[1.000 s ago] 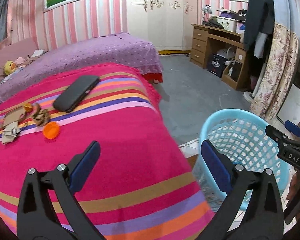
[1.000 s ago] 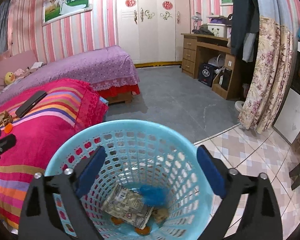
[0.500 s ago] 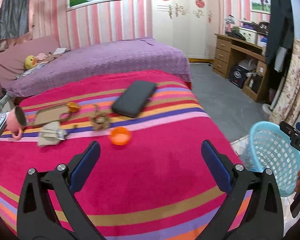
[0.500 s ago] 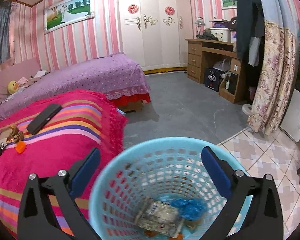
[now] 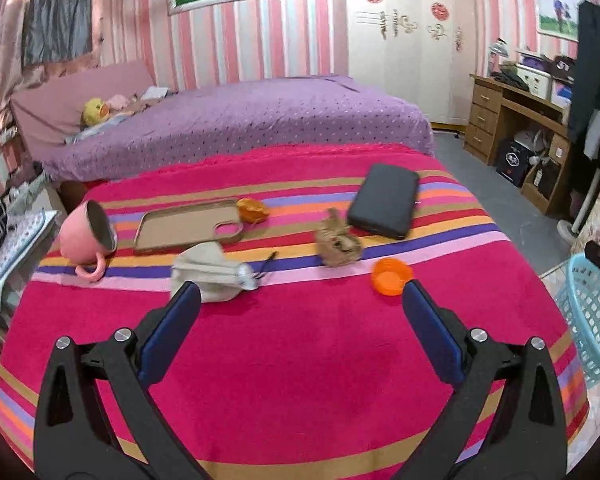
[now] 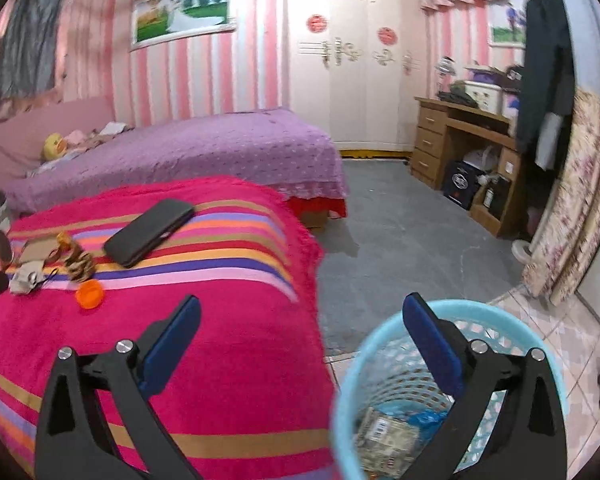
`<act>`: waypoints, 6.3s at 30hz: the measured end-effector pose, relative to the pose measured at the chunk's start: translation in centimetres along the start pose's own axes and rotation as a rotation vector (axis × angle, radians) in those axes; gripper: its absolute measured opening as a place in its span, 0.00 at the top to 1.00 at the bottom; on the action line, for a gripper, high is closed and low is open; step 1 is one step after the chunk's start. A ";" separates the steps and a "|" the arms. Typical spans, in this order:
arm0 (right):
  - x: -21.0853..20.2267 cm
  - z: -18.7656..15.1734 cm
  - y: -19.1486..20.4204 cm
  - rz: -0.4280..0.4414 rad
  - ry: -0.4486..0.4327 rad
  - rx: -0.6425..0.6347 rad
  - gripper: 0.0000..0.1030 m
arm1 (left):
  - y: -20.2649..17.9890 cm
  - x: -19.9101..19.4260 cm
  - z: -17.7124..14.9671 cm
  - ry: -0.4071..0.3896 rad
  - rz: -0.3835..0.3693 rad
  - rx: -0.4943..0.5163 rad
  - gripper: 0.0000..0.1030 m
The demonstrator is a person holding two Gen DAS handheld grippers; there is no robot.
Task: Collect trash
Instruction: 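Move both open tools back over the bed toward the orange lid and grey cloth, then grasp the grey cloth with the left tool while the right tool grasps the orange plastic lid, then carry cloth and lid over the basket and open both tools to drop them, then move both open tools back over the bed toward the brown paper bag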
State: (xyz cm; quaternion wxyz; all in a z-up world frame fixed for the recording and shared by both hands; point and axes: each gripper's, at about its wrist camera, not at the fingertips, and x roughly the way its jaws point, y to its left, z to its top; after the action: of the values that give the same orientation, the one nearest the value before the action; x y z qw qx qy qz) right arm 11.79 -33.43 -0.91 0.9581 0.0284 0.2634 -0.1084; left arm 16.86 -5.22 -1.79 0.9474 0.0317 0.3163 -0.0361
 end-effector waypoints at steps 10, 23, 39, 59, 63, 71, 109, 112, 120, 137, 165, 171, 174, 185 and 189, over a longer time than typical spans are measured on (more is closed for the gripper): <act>2.0 0.4 9.5 0.120 0.024 -0.070 0.05 | 7.9 3.4 -0.7 0.063 0.115 -0.056 0.05; 8.3 -0.5 19.3 0.253 0.199 -0.181 0.05 | 13.4 6.9 -1.1 0.172 0.124 -0.131 0.05; 8.5 -1.1 19.9 0.347 0.248 -0.217 0.61 | 13.4 10.0 -1.1 0.269 0.033 -0.228 0.06; 4.9 -1.8 11.7 0.263 0.147 -0.136 0.61 | 8.1 9.4 -0.3 0.228 -0.042 -0.153 0.87; 4.4 -1.4 10.7 0.256 0.133 -0.128 0.61 | 7.1 7.0 -0.7 0.185 -0.037 -0.114 0.89; 3.1 -0.8 9.1 0.262 0.096 -0.131 0.61 | 3.7 1.7 -1.4 0.084 -0.040 -0.019 0.89; -0.6 -4.5 -21.6 -0.090 0.082 0.074 0.61 | -31.4 -2.5 -5.2 0.060 -0.399 0.234 0.89; -0.9 -4.8 -22.6 -0.094 0.070 0.106 0.61 | -33.6 -2.3 -5.9 0.069 -0.401 0.274 0.89; -1.1 -5.4 -23.5 -0.104 0.069 0.128 0.61 | -36.7 -2.5 -6.1 0.073 -0.429 0.309 0.70; -0.5 -5.4 -21.9 -0.087 0.077 0.082 0.61 | -28.7 -0.8 -3.5 0.021 -0.257 0.145 0.06; 1.3 -1.3 -9.6 -0.064 0.065 0.061 0.05 | -9.7 -1.6 -0.1 -0.030 -0.074 0.027 0.06; 2.0 -0.4 -4.6 -0.001 0.063 0.022 0.05 | -4.0 -1.3 0.3 -0.046 0.004 0.011 0.05; 2.6 -0.2 -1.9 0.021 0.071 -0.017 0.05 | -1.1 -0.6 0.3 -0.043 0.019 -0.029 0.05; 3.8 -0.4 7.2 0.108 0.113 -0.102 0.05 | 6.1 1.8 -0.5 0.013 0.060 -0.081 0.05; 3.7 -0.3 11.6 0.148 0.097 -0.154 0.05 | 8.4 2.5 -0.4 0.028 0.078 -0.094 0.05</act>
State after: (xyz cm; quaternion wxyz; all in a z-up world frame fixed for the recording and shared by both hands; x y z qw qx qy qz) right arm 17.30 -22.83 -3.04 0.9490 -0.0205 0.3144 -0.0152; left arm 19.38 3.08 -3.31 0.9440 0.0000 0.3295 0.0162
